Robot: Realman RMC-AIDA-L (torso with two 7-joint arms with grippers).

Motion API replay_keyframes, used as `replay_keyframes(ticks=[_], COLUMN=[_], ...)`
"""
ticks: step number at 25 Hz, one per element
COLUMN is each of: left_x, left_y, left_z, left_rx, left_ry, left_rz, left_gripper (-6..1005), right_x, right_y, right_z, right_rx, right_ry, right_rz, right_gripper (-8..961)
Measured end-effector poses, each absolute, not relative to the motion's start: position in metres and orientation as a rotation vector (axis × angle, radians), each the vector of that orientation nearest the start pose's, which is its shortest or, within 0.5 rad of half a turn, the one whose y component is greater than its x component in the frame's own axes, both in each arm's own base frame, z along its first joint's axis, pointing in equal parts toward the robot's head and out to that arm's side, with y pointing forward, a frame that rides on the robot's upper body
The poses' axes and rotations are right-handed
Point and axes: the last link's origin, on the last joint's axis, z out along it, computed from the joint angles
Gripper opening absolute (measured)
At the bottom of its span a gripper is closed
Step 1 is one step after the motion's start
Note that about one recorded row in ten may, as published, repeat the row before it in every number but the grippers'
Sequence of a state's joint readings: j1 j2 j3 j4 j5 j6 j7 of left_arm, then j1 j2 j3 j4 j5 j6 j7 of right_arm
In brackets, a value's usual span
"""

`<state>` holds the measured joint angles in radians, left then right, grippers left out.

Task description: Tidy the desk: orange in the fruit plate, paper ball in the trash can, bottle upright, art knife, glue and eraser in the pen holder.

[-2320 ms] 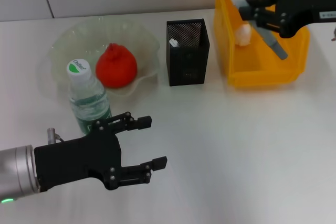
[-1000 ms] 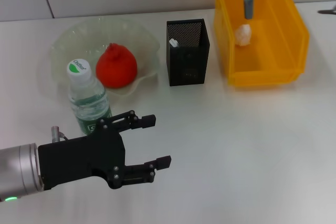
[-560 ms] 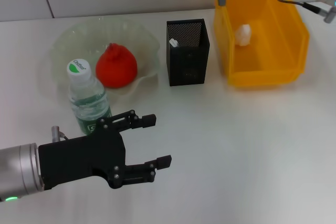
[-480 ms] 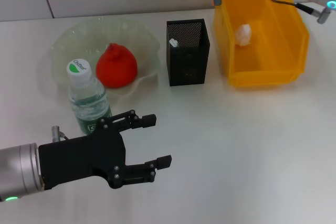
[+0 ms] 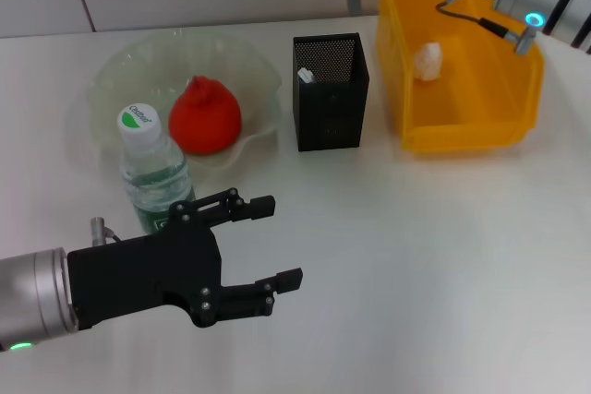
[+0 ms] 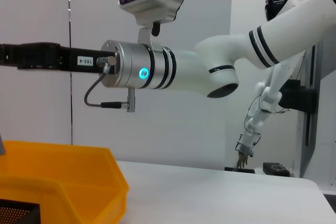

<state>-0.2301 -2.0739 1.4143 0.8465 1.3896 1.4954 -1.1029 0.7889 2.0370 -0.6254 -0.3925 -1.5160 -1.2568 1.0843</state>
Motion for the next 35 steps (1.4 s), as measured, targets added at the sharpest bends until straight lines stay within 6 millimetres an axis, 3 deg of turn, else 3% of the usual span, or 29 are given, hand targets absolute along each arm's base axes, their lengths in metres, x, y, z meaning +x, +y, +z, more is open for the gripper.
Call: replay_keyframes(ticks=[11, 35], left_x=[-0.233, -0.234], left_y=[0.259, 0.255], left_z=[-0.044, -0.046], left_rx=[-2.806, -2.803], left_ry=[-0.157, -0.141], left_rz=[-0.941, -0.97], left_gripper=[802, 802], right_x=[0.194, 0.213], right_y=[0.427, 0.417], right_z=[0.0, -0.013], right_rx=[-2.246, -2.233], right_ry=[0.469, 0.564], right_rz=[1.011, 0.974], right_gripper=[139, 138])
